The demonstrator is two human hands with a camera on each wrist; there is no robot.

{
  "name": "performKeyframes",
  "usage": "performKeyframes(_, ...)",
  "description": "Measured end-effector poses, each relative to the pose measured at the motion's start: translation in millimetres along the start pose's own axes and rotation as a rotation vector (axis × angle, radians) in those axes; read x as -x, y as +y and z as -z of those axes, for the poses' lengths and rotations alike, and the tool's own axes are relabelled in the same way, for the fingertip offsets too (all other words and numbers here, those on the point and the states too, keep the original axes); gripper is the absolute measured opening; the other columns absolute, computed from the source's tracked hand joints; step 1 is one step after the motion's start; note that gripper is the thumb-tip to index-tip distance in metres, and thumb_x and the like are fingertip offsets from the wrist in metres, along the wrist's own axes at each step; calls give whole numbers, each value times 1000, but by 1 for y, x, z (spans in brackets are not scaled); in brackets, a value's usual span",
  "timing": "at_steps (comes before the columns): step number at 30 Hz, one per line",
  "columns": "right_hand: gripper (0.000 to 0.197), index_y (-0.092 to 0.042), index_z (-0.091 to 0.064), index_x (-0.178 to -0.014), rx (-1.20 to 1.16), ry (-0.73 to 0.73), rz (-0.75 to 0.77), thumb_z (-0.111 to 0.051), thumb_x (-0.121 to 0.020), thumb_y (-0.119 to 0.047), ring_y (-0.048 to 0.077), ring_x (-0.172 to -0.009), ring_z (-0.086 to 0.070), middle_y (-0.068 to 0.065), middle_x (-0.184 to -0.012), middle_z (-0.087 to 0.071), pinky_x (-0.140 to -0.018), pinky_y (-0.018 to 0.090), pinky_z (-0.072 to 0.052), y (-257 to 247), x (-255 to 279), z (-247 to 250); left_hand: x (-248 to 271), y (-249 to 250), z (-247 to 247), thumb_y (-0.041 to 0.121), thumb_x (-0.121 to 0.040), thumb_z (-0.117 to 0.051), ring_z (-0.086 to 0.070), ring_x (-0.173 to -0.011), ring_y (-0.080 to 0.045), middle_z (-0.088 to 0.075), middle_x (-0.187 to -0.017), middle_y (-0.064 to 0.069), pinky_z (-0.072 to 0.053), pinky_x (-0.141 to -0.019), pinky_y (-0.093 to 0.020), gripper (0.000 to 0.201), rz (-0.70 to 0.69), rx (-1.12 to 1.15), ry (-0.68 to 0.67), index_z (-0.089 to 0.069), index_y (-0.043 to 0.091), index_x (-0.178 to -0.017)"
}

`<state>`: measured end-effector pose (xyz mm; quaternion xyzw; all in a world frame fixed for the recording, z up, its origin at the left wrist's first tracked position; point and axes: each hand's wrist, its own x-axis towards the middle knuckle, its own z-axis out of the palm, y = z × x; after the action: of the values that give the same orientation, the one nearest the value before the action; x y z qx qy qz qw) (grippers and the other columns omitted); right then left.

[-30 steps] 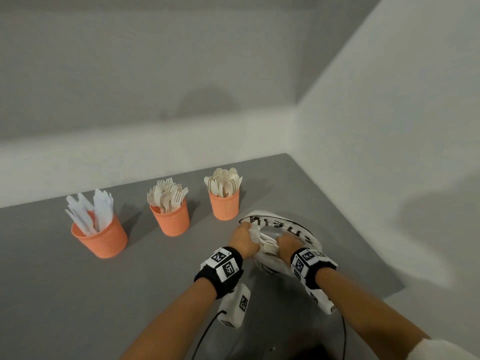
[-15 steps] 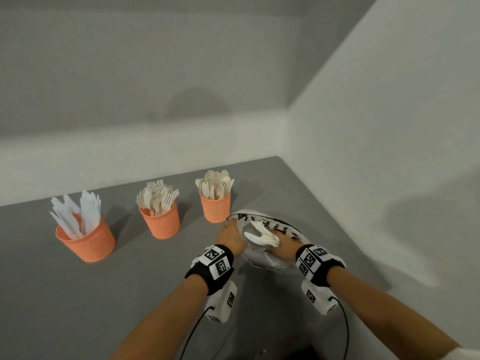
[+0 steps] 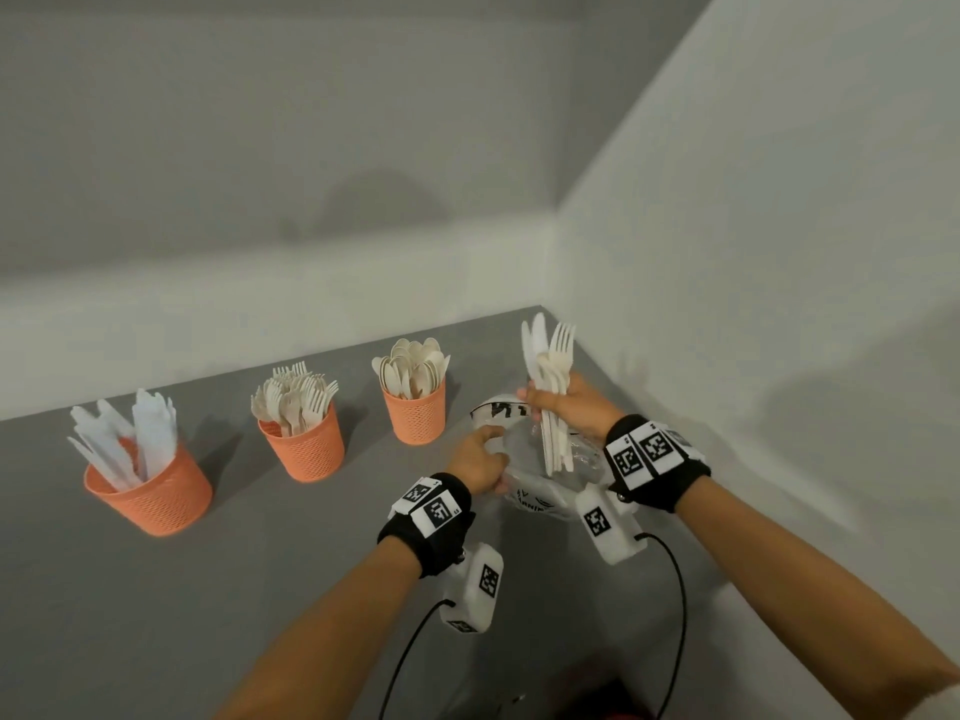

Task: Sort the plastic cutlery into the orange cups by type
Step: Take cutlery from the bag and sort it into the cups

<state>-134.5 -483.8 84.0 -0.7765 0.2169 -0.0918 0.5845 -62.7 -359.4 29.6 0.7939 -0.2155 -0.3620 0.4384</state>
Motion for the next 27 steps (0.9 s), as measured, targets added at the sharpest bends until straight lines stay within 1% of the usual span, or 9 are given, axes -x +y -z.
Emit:
performKeyframes(4,19,-16,-49,-74,-353,75,53,-56,-90,-7,11,-52,-48,0,-58,-48,-62,24,-47,-14,-10,-7,6,-1,14,13,-94,-46,-59,-89,-25,-63,-110,-15,-50,-87,-39,24,-117,13,230,-62,7,-111)
performKeyframes(6,19,-17,-50,-74,-478,75,47,-56,-90,-8,8,-48,-49,-5,-50,-49,-58,23,-47,-19,-18,-21,10,-6,27,11,-96,-41,-54,-74,-20,-65,-92,-15,-50,-77,-38,24,-86,224,312,-64,4,-100)
performKeyframes(9,18,-16,-52,-74,-530,63,59,-57,-90,-9,5,-43,-50,-8,-46,-51,-53,23,-47,-29,-28,-56,21,-15,50,12,-98,-35,-50,-63,-15,-56,-74,-7,-45,-61,-25,29,75,656,278,-58,8,-83)
performKeyframes(14,18,-15,-54,-74,-555,54,105,-57,-91,-11,5,-42,-51,-7,-45,-51,-55,20,-49,-51,-36,-118,40,-35,80,31,-101,-26,-56,-79,-28,-57,-88,-20,-47,-76,-35,44,257,1123,162,-52,-5,-101)
performKeyframes(18,9,-12,-61,-80,-441,57,83,-66,-84,-17,8,-50,-56,-7,-50,-57,-62,27,-49,-47,-42,-163,45,-38,102,37,-101,-20,-58,-85,-28,-65,-83,-20,-54,-78,-39,52,172,1354,150,-51,-3,-113)
performKeyframes(20,21,-3,-60,-94,-414,69,20,-69,-80,-16,11,-58,-59,-4,-60,-60,-60,24,-49,-38,-44,-182,51,-35,110,40,-101,-21,-60,-90,-25,-65,-95,-15,-52,-82,-37,51,118,1364,131,-53,5,-120)
performKeyframes(23,12,-8,-57,-88,-438,64,-68,-66,-82,-14,14,-59,-58,1,-65,-58,-56,26,-48,-28,-47,-199,55,-44,117,54,-96,-23,-65,-86,-21,-67,-98,-9,-54,-77,-35,58,102,1200,113,-56,14,-122)
performKeyframes(25,19,-10,-58,-89,-402,89,-100,-67,-79,-23,17,-66,-60,1,-73,-60,-66,33,-51,-25,-49,-206,57,-51,123,62,-91,-26,-60,-80,-19,-62,-89,-7,-50,-70,-31,63,106,1018,147,-59,13,-111)
performKeyframes(27,50,-12,-56,-107,-262,120,-91,-69,-69,-41,17,-83,-62,-2,-91,-63,-80,35,-54,-19,-54,-213,60,-52,130,57,-90,-37,-50,-70,-14,-53,-78,-3,-39,-65,-25,49,33,844,210,-58,14,-94)
